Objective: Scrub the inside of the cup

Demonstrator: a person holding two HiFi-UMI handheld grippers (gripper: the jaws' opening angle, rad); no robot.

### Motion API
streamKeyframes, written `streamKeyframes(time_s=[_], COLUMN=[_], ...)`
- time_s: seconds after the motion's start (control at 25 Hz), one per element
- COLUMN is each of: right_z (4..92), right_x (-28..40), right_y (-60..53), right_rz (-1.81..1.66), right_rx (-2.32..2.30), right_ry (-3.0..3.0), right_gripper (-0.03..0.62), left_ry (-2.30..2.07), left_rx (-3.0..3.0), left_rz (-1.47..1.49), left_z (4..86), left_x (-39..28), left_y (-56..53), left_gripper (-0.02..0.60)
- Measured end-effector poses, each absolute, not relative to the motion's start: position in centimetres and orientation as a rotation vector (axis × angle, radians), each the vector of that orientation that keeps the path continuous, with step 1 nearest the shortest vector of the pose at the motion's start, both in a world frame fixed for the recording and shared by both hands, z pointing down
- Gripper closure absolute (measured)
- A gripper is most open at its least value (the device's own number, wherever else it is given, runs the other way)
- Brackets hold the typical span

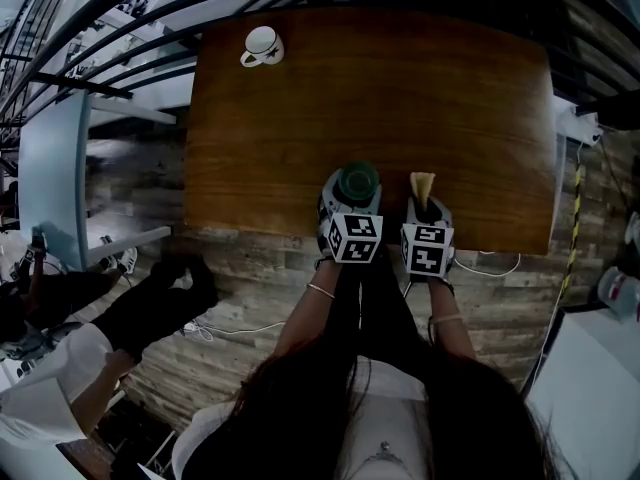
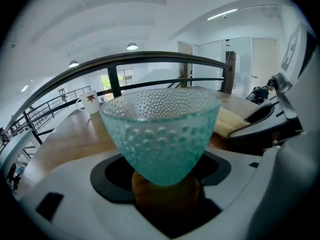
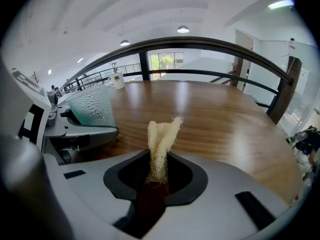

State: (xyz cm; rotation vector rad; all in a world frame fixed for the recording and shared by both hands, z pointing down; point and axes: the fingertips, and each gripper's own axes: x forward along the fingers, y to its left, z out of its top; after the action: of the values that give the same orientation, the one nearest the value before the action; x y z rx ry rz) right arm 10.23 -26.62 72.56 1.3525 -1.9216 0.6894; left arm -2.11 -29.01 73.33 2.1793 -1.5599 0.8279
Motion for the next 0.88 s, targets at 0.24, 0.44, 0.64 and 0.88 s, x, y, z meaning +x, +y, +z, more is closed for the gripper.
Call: streamKeyframes(time_s=[0.24, 0.44, 0.64, 0.88], right_z=[70.8, 68.2, 65.7, 63.0], right_x=[9.6, 9.4, 8.7, 7.9], right_y=[-27.1, -26.9, -26.1, -25.1], right_rz=[0.674, 0.671, 0.646, 0.628], right_rx=[1.364, 1.395, 1.401, 1.409], right_ry=[-1.980, -2.037, -2.074, -2.115], right_gripper=[0.505, 0.508, 0.510, 0.510], left_ry=[-1.564, -1.561, -1.555, -1.564], left_rx=[2.212, 2.263, 2.321, 2.366], left_rz=[0.823, 0.826, 0.846, 0.862], left_z=[71.5, 69.4, 67.3, 65.0], left_x=[-3.1, -3.0, -3.2, -3.7], left_y=[-28.7, -28.1, -27.4, -26.5], left_gripper=[0.235, 0.236, 0.236, 0.236])
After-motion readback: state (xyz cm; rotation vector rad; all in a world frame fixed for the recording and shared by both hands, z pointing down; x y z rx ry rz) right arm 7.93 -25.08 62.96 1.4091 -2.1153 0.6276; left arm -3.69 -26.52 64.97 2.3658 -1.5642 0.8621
